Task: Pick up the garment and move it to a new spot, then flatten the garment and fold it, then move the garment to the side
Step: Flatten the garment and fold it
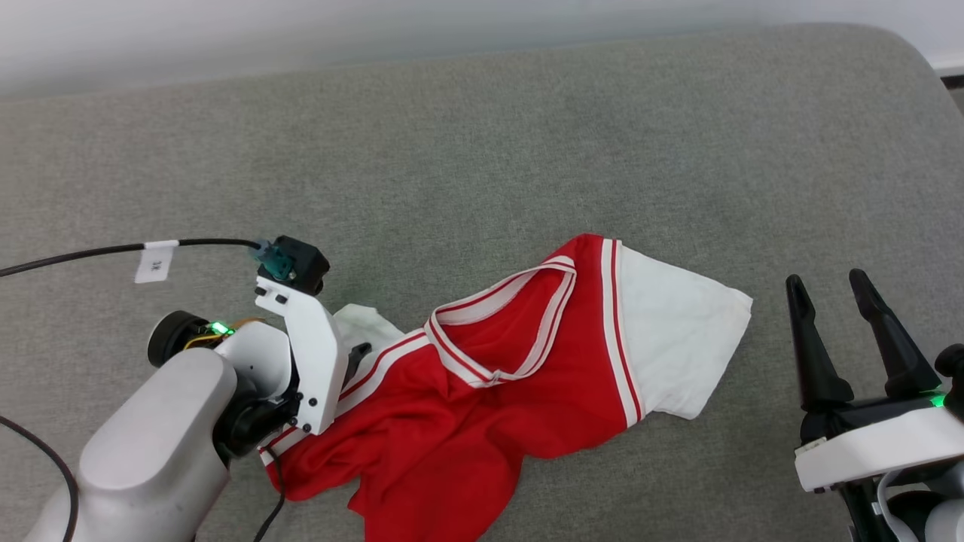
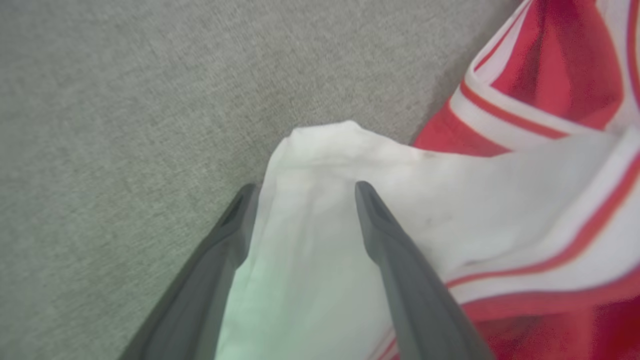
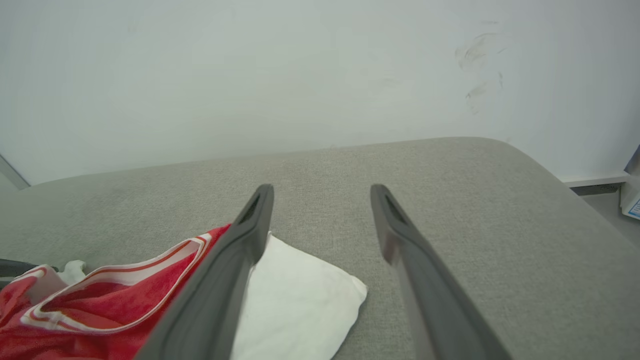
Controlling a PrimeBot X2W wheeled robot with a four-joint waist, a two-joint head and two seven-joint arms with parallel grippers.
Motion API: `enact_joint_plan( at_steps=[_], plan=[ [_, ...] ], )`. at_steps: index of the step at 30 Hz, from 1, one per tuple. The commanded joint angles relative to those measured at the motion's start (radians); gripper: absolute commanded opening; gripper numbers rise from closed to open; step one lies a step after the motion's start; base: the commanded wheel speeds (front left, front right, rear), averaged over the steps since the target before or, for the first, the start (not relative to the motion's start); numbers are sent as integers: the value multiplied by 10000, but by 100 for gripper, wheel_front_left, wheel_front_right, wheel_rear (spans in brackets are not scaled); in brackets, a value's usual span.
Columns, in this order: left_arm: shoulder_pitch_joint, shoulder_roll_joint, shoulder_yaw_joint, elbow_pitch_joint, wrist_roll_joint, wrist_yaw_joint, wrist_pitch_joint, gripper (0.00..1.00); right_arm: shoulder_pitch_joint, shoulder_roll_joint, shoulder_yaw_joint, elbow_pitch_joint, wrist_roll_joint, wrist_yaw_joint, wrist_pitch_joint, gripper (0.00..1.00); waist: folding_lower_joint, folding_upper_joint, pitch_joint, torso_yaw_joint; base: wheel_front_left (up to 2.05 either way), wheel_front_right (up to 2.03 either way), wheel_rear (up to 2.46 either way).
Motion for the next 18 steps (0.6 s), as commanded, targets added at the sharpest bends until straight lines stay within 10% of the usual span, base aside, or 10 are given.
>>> enact_joint_plan(
  at_steps=[1,5,8,18],
  plan=[
    [-171,23,-140,243,-32,-77,365,100,-180,59,26,43,78,-3,-104,100,-1,0,227,-150,0,0,0],
    [-97,-104,-722,918,76,30,1486,100,-240,76,6,162,89,-3,-193,100,-1,0,349,-180,0,0,0],
    [-16,-310,-1033,1115,184,170,1783,0,-279,101,-14,234,92,-3,-244,100,-1,0,357,-181,0,0,0],
    [37,-621,-125,856,646,983,-1304,0,-188,-5,-229,510,242,-3,6,100,-1,0,-230,236,0,0,0]
  ],
)
